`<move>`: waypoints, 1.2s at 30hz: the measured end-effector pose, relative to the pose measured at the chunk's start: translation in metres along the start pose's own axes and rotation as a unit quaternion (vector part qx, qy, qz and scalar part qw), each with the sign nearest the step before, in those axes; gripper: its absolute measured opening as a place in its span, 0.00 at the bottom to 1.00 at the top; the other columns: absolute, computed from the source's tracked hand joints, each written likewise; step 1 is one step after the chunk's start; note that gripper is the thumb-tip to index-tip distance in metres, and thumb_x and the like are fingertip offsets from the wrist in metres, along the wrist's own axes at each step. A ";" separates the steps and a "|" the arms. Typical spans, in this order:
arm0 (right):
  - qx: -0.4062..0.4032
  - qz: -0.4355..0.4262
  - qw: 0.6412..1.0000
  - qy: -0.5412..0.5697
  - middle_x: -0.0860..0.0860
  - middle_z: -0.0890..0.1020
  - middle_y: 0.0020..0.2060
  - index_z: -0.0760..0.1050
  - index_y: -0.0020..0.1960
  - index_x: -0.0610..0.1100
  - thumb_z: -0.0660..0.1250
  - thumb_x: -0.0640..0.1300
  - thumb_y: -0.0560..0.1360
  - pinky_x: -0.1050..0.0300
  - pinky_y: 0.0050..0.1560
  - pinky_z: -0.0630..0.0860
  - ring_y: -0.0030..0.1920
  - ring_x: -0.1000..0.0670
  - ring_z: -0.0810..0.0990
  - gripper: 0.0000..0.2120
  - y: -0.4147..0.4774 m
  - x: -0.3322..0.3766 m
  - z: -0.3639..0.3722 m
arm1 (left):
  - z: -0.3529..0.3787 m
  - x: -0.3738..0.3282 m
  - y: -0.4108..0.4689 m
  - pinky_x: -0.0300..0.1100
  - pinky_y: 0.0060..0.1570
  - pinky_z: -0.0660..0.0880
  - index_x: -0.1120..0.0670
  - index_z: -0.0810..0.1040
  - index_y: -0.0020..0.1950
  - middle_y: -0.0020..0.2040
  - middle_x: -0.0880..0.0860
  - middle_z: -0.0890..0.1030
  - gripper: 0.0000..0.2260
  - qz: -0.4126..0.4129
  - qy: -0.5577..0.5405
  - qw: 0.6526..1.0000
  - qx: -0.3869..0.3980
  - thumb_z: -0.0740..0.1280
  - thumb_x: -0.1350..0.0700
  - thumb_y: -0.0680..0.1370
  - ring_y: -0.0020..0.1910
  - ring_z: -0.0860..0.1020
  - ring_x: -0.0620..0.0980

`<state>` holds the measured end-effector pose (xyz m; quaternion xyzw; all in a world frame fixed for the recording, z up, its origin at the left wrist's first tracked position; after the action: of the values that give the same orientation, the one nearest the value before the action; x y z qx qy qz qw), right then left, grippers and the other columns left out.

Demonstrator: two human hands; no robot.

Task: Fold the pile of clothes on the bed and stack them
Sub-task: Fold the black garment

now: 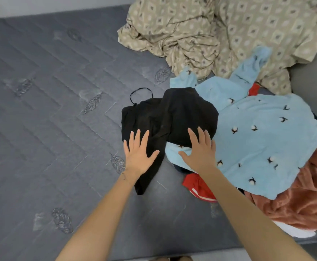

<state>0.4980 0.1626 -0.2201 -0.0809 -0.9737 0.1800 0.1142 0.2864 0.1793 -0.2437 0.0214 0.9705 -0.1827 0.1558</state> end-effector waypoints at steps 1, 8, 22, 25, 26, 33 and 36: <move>0.000 -0.005 1.000 -0.002 0.46 0.48 0.79 0.46 0.79 0.53 0.64 0.61 0.76 0.42 0.75 0.48 0.78 0.42 0.45 0.40 0.015 -0.002 0.008 | 0.010 0.005 0.014 0.54 0.74 0.35 0.46 0.46 0.80 0.80 0.52 0.45 0.35 -0.006 -0.004 1.000 0.001 0.59 0.37 0.79 0.78 0.38 0.53; -0.015 0.002 1.000 -0.001 0.46 0.42 0.79 0.39 0.79 0.53 0.67 0.65 0.72 0.40 0.75 0.41 0.78 0.42 0.39 0.49 0.108 -0.025 0.070 | 0.085 0.053 0.093 0.58 0.74 0.39 0.44 0.46 0.80 0.80 0.54 0.42 0.39 -0.103 -0.118 0.988 -0.009 0.62 0.34 0.76 0.78 0.39 0.53; -0.211 -0.057 0.965 0.142 0.46 0.85 0.49 0.83 0.53 0.41 0.71 0.44 0.74 0.46 0.68 0.66 0.56 0.44 0.81 0.10 0.133 -0.023 0.075 | 0.115 0.123 0.129 0.52 0.67 0.64 0.56 0.56 0.77 0.69 0.61 0.66 0.43 -0.228 -0.286 0.924 -0.110 0.77 0.51 0.70 0.69 0.66 0.60; -0.164 -0.051 0.971 0.167 0.48 0.84 0.38 0.82 0.47 0.43 0.69 0.50 0.76 0.55 0.42 0.72 0.40 0.47 0.81 0.10 0.124 -0.005 0.069 | 0.095 0.115 0.125 0.40 0.57 0.70 0.59 0.69 0.66 0.61 0.57 0.76 0.28 -0.174 -0.318 0.924 -0.120 0.77 0.55 0.71 0.61 0.74 0.55; -0.146 -0.053 0.975 0.159 0.48 0.82 0.36 0.80 0.46 0.43 0.69 0.52 0.76 0.55 0.38 0.69 0.37 0.47 0.79 0.12 0.120 0.004 0.068 | 0.086 0.108 0.121 0.37 0.53 0.70 0.59 0.72 0.62 0.56 0.56 0.78 0.24 -0.154 -0.318 0.928 -0.120 0.76 0.55 0.71 0.57 0.76 0.53; -0.091 -0.116 0.975 0.169 0.54 0.67 0.27 0.65 0.36 0.44 0.65 0.58 0.77 0.57 0.35 0.62 0.30 0.51 0.68 0.21 0.061 0.069 0.027 | 0.001 0.080 0.051 0.28 0.35 0.68 0.55 0.73 0.39 0.33 0.44 0.75 0.11 -0.073 -0.378 0.905 -0.183 0.75 0.55 0.73 0.32 0.72 0.36; -0.080 -0.117 0.970 0.197 0.51 0.71 0.29 0.69 0.38 0.42 0.64 0.59 0.77 0.56 0.39 0.64 0.33 0.49 0.71 0.21 0.032 0.096 0.007 | -0.037 0.087 0.008 0.30 0.33 0.66 0.55 0.72 0.36 0.30 0.43 0.72 0.13 -0.082 -0.406 0.885 -0.210 0.74 0.54 0.74 0.30 0.69 0.37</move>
<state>0.4079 0.2093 -0.2196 -0.0095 -0.9458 0.0673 0.3175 0.1939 0.1990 -0.2406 -0.1676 0.8361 0.0206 0.5220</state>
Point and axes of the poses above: each hand's wrist, its own y-axis towards the middle knuckle, its own z-axis out of the palm, x = y × z, the point moved 8 cm from there along y, towards the middle knuckle
